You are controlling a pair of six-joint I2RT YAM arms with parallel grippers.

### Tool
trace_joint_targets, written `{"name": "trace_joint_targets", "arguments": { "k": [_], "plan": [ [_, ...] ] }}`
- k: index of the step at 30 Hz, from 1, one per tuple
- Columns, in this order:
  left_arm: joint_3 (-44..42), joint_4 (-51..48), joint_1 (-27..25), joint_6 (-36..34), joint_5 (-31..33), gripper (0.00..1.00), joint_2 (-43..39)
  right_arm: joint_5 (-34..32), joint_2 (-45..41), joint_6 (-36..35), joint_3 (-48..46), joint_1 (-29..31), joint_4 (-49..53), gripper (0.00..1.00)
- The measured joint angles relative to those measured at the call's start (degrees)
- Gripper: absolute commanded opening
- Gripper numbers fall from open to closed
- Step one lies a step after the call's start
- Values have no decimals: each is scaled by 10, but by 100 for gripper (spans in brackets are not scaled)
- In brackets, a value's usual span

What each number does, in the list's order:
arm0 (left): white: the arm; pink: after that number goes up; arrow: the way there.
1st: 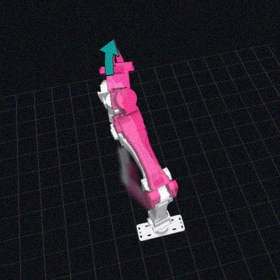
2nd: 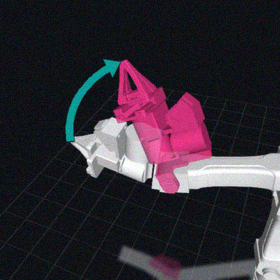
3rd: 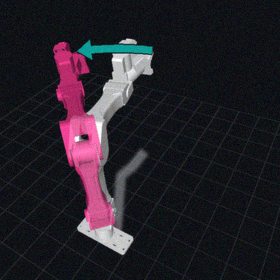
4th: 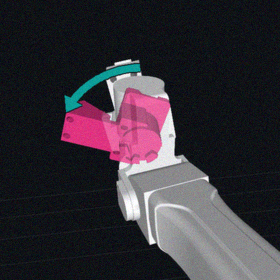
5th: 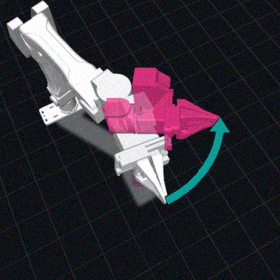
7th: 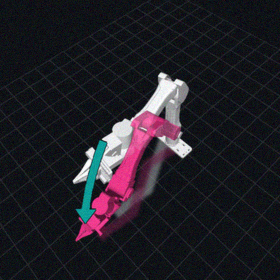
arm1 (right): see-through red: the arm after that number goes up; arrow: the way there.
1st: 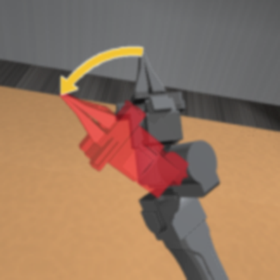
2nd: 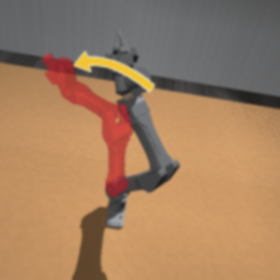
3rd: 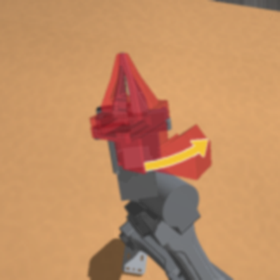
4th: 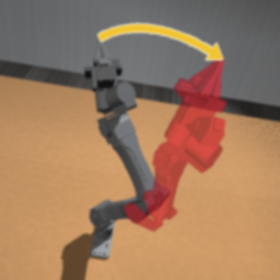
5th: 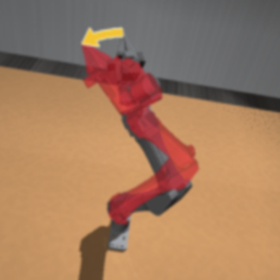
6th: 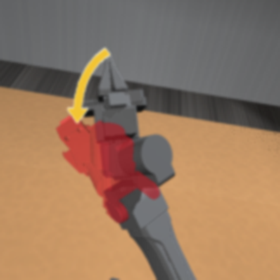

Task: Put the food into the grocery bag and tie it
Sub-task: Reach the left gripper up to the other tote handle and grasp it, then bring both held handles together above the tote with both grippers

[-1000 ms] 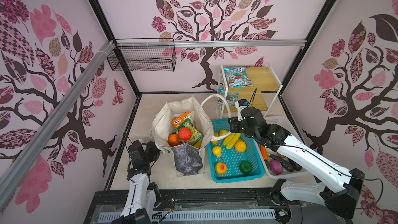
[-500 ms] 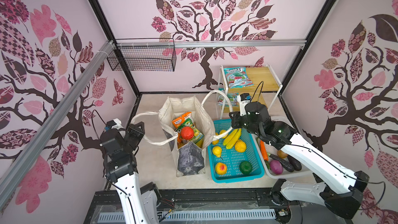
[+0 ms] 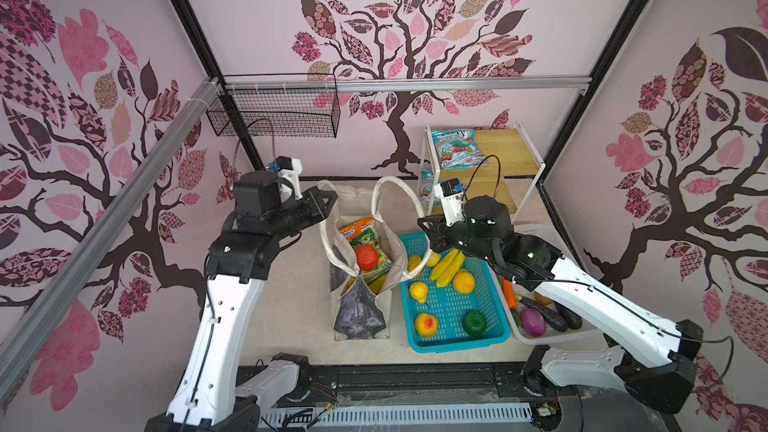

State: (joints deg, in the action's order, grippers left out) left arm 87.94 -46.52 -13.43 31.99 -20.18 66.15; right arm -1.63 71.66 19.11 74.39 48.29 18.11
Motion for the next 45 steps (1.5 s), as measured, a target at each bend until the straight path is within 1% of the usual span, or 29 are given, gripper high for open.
{"name": "trace_joint_targets", "arguments": {
  "k": [1, 3, 5, 8, 11, 14, 16, 22, 27, 29, 32, 37, 40, 45],
  "plan": [
    [9, -4, -28, -9, 11, 0, 16, 12, 7, 0, -1, 2, -10, 0],
    [17, -14, -64, -22, 26, 0, 38, 33, 18, 0, -4, 5, -28, 0],
    [23, -25, -84, -33, 39, 0, 54, 57, 23, -1, -14, 9, -52, 0],
    [40, -42, -89, -47, 68, 0, 67, 82, 23, -3, -38, 12, -83, 0],
    [78, -75, -89, -64, 112, 0, 78, 94, 23, -5, -60, 16, -108, 0],
    [120, -105, -89, -78, 152, 0, 92, 105, 23, -14, -76, 16, -117, 0],
    [137, -119, -89, -83, 167, 0, 101, 114, 23, -21, -83, 17, -118, 0],
    [181, -145, -89, -96, 162, 0, 141, 153, 21, -49, -92, 18, -127, 0],
    [186, -155, -92, -102, 148, 2, 150, 169, 28, -65, -89, 19, -146, 0],
    [186, -155, -95, -106, 144, 6, 150, 171, 49, -68, -71, 20, -145, 0],
    [186, -164, -104, -111, 145, 9, 147, 171, 94, -67, -41, 21, -156, 0],
    [172, -173, -110, -116, 145, 14, 125, 166, 129, -49, -38, 22, -195, 0],
    [169, -184, -111, -122, 151, 21, 110, 165, 143, -33, -34, 22, -224, 0],
    [169, -198, -120, -129, 171, 23, 95, 189, 173, -7, -20, 24, -275, 0]
  ]
}}
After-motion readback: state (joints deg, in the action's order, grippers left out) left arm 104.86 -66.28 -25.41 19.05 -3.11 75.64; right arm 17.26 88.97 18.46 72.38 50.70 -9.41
